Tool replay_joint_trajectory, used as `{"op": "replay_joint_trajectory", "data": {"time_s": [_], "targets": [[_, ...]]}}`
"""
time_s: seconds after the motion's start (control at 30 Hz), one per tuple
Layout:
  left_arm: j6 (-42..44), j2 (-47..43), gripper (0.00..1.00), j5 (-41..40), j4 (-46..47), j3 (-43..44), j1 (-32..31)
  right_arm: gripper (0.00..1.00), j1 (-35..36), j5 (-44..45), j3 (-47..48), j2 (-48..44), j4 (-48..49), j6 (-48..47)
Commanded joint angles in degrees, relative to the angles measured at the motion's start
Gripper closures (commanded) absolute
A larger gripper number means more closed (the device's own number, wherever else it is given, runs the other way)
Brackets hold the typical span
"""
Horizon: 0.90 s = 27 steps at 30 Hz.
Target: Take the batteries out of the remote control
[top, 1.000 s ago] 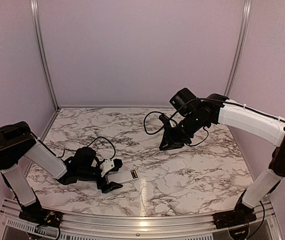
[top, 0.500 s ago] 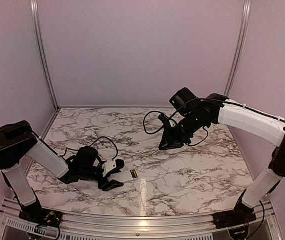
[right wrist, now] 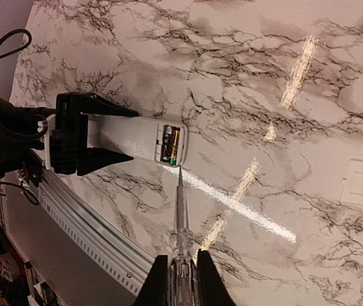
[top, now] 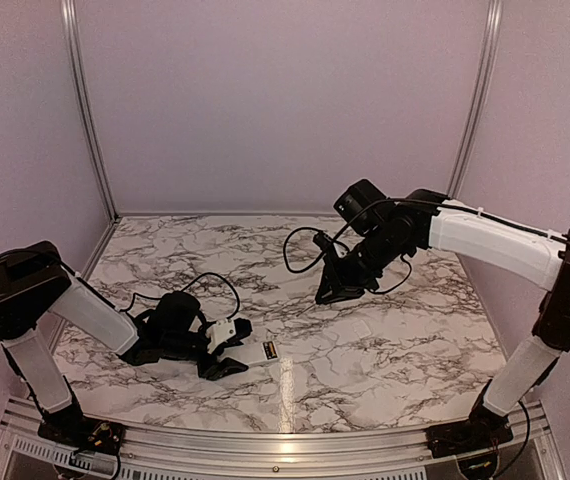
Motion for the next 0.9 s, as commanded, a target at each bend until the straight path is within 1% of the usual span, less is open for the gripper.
{"op": "replay_joint_trajectory", "data": {"time_s": [0.0, 0.13, 0.27, 0.4, 0.53, 0.67, 0.87], "targets": [[-0.6, -2.2, 0.45, -7.0, -5.9, 0.7, -1.0, 1.0, -0.1, -0.1, 3.9, 2.6, -0.1, -2.1], [-0.6, -4.2, 0.46, -11.5, -7.0, 0.4, -2.0, 1.0, 0.5, -0.4, 5.0, 4.2, -0.5, -3.4], [0.7, -6.7, 0.46, -13.4, -8.3, 0.0, -2.8, 1.0, 1.4, 0.0, 5.4, 5.6, -0.9, -5.7], [2.3, -8.6, 0.46, -14.3, -8.6, -0.3, -3.1, 1.0, 2.6, 0.2, 6.9, 7.2, -1.4, -11.4], [3.0, -9.3, 0.46, -15.1, -8.7, 0.1, -3.2, 1.0, 3.9, 3.3, 8.4, 7.8, -1.1, -18.2], [4.3, -10.3, 0.46, -15.1, -9.1, 0.6, -3.6, 1.0, 4.1, 5.6, 8.4, 6.9, 1.2, -23.9], [6.5, -14.7, 0.46, -16.5, -10.2, 1.2, -4.4, 1.0, 4.6, 6.1, 7.0, 4.6, 2.5, -30.5]]}}
